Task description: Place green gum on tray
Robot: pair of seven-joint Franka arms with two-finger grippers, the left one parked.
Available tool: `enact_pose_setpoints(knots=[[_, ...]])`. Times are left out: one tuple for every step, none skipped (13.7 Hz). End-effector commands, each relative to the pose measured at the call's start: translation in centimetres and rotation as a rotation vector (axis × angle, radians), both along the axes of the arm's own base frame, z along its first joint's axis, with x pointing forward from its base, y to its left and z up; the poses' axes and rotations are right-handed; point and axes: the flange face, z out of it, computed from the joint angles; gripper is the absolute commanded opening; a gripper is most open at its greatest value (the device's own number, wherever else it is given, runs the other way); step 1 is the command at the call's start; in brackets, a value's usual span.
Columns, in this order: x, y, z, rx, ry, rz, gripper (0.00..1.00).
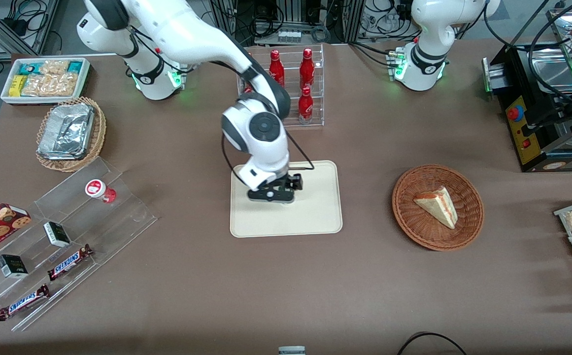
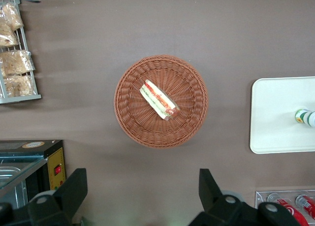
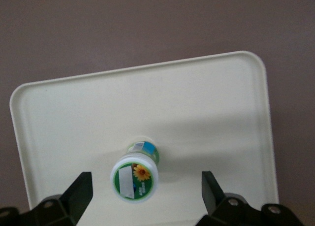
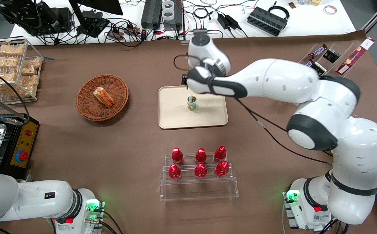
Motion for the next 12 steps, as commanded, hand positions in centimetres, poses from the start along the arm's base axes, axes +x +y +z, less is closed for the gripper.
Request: enact_pose_setpoints(knots=[[0.1, -5.3, 7.5, 0.033, 0.023, -0.013, 0.98], [0.5, -7.7, 9.6, 0.037, 0.031, -0.018, 0.98], [0.9, -9.9, 11.5, 0.038, 0.042, -0.020, 0.98], [0.8, -11.3, 13.0, 0.034, 0.063, -0.014, 0.98], [0.9, -13.4, 14.7, 0.034, 0.077, -0.024, 0.98], [1.1, -15.4, 16.0, 0.035, 0.092, -0.037, 0.98], [1.5, -17.9, 17.4, 0.036, 0.104, -0.040, 0.98], [1.8, -20.3, 18.7, 0.033, 0.113, -0.026, 0.98], [2.0, -22.3, 19.5, 0.025, 0.126, -0.014, 0.98], [2.3, -24.8, 20.8, 0.023, 0.129, -0.034, 0.98], [2.6, -27.7, 21.8, 0.026, 0.129, -0.060, 0.99], [3.0, -30.1, 22.5, 0.028, 0.129, -0.060, 0.99]])
